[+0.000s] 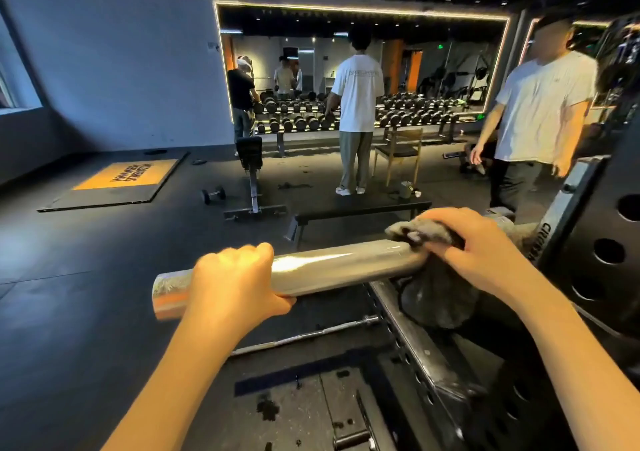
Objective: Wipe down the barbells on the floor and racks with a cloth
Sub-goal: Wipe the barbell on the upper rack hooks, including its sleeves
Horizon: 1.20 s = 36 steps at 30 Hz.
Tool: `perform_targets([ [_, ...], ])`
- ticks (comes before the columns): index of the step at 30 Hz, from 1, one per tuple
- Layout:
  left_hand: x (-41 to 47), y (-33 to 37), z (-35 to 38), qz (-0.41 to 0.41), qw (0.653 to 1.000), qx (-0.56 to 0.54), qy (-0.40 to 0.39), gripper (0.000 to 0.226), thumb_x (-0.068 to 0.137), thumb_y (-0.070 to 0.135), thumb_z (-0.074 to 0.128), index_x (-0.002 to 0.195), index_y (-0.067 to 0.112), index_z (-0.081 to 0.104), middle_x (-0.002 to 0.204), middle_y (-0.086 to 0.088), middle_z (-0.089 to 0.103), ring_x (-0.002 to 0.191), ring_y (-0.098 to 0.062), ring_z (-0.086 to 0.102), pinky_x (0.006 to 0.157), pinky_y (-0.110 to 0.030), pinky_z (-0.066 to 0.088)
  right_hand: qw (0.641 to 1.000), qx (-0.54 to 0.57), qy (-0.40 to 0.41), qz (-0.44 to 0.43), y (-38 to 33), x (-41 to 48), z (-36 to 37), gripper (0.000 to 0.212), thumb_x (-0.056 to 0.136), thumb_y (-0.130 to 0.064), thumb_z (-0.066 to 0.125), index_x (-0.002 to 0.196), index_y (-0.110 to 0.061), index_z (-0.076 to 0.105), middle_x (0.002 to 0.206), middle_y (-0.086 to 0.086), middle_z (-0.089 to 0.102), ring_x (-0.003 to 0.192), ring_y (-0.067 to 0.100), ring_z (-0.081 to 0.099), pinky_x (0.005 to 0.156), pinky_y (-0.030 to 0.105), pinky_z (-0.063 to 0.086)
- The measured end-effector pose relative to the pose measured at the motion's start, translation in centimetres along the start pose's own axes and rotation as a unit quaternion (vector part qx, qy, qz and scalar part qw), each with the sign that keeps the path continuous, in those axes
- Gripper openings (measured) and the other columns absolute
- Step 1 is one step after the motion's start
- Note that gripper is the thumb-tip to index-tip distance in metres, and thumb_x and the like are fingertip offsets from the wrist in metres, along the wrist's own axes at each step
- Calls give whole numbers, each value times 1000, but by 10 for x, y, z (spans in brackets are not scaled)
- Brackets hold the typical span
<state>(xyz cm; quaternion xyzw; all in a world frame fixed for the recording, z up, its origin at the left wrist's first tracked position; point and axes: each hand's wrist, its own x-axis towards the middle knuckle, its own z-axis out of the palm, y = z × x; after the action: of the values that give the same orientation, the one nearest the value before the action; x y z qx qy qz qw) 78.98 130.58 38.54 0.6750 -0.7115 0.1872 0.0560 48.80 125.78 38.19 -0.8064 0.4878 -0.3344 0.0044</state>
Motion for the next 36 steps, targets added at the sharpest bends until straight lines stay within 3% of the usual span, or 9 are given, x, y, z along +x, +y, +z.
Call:
perform_targets([
  [4,0,0,-1,-1,1000,1,-10,54,76,67,59,110,27,49,100,10,60,89,-13,59,72,-28,48,962,-76,256,53,-3,34,-7,28,82,0,69,105,-3,54,99,20,60,93,39,55,72,31,34],
  [8,-1,1,-1,-7,1000,1,-15,54,76,68,59,110,27,48,99,10,60,87,-12,58,69,-27,46,876,-117,466,46,-30,58,-7,16,84,10,58,99,9,53,91,32,57,100,40,43,82,24,24],
  [12,-1,2,-2,-8,1000,4,-8,55,76,69,59,109,27,49,97,11,60,84,-11,58,66,-25,43,978,-84,187,34,-22,29,33,35,84,-41,50,101,-12,61,99,10,51,90,24,45,77,36,41],
  [18,-2,3,-2,-7,1000,3,-7,56,76,70,60,109,28,48,97,11,60,83,-10,57,67,-25,44,999,25,24,12,-16,-18,28,49,91,-56,33,129,-32,54,142,-14,42,137,5,27,114,34,19],
  [20,-2,4,-2,-7,1000,4,-7,56,76,70,60,110,27,48,98,11,60,84,-10,57,67,-25,45,998,29,44,31,-1,-16,20,38,99,-41,38,133,-32,52,143,-16,41,137,2,25,115,30,14],
  [23,-3,4,-1,-8,1000,7,0,55,75,69,61,110,27,49,96,11,59,83,-10,57,66,-25,43,986,-1,156,64,-1,-13,31,30,98,-24,50,125,-17,62,127,1,60,123,19,48,105,31,29],
  [28,-4,4,-1,-10,1000,2,0,58,75,70,61,111,27,48,98,10,60,85,-11,57,71,-26,48,987,51,153,-10,-16,-19,50,33,92,-29,52,119,-14,65,119,-2,62,116,13,51,103,24,35],
  [33,-3,4,0,-13,1000,3,-1,58,75,70,61,111,26,48,97,9,60,85,-11,57,71,-27,48,957,1,265,121,7,-10,37,31,88,-26,53,107,-9,70,117,9,64,114,25,54,101,21,27],
  [36,-3,4,0,-10,1000,8,7,58,76,69,60,112,26,49,99,9,61,86,-12,58,73,-28,49,967,2,244,73,-27,-14,68,36,93,-28,45,117,-14,67,128,5,59,126,25,46,108,31,27],
])
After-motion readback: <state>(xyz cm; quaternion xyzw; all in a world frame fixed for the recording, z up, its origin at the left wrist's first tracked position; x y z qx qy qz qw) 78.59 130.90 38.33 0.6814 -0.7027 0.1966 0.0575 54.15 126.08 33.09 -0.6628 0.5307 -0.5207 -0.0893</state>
